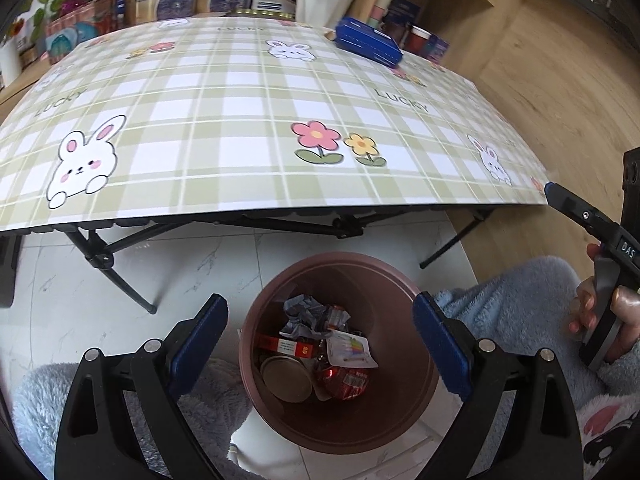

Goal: Collect trash
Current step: 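Move both grippers back to the table toward the blue coffee box, then grasp the blue coffee box with the right gripper and lift it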

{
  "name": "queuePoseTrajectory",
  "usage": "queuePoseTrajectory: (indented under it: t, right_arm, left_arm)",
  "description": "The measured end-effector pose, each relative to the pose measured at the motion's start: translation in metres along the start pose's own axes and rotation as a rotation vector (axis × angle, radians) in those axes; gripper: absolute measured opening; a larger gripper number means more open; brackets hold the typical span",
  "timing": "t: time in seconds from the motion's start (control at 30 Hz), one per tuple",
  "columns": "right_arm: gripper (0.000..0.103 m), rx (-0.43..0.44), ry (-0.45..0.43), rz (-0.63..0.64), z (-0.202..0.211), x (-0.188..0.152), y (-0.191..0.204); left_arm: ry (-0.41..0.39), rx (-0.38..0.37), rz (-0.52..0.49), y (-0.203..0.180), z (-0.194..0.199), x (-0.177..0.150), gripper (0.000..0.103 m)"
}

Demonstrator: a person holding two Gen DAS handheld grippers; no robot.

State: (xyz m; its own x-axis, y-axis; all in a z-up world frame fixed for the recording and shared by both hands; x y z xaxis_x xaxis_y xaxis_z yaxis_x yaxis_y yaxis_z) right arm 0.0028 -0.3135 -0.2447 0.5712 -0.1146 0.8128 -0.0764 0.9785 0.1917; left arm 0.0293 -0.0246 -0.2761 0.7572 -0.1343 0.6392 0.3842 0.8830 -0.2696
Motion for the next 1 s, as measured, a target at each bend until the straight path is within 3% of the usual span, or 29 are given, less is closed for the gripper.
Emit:
queuePoseTrajectory:
  t: [0.2, 0.33, 0.5, 0.67, 0.7, 0.83, 1.0]
  right_arm:
    - [0.097, 0.011, -0.012, -0.016, -0.016, 0.032, -0.021]
    - [0.097, 0.017, -0.032, -0.052, -0.045, 0.073, -0.043]
    - [0.097, 0.086, -0.017, -0.164, -0.107, 0.128, -0.071]
    - [0.093, 0.023, 0.023, -0.130, -0.193, 0.174, -0.093]
    - [0.089, 0.023, 0.030, -0.140, -0.206, 0.179, -0.098]
    - [0.087, 0.004, 0.046, -0.220, -0.261, 0.197, -0.122]
    - [0.084, 0.012, 0.077, -0.285, -0.309, 0.205, -0.137]
  left_arm:
    - [-0.067, 0.024, -0.001, 0.010, 0.013, 0.030, 0.091]
    - [-0.149, 0.052, -0.028, 0.018, 0.021, 0.082, 0.091]
    - [-0.249, 0.086, -0.059, 0.034, 0.015, 0.151, 0.091]
    - [-0.270, 0.148, -0.065, 0.051, -0.012, 0.198, 0.091]
    - [-0.277, 0.158, -0.063, 0.054, -0.018, 0.208, 0.091]
    - [-0.290, 0.179, -0.050, 0.067, -0.035, 0.236, 0.091]
    - [-0.288, 0.180, -0.044, 0.075, -0.056, 0.251, 0.091]
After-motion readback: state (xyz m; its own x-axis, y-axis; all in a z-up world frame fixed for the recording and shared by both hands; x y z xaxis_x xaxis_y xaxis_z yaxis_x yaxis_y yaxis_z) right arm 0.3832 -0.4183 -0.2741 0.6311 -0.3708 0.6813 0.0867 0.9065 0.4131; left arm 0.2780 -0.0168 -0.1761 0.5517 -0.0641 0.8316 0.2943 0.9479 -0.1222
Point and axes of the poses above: each gripper's, at about its wrist camera, not at the fingertips, and z roughly against the way its jaws point, y to its left, x to its top, the point moved 3 cm from there along -z, roughly the way its jaws point, and after that the axes turned 9 degrees about -y, right-handed, at the moved point
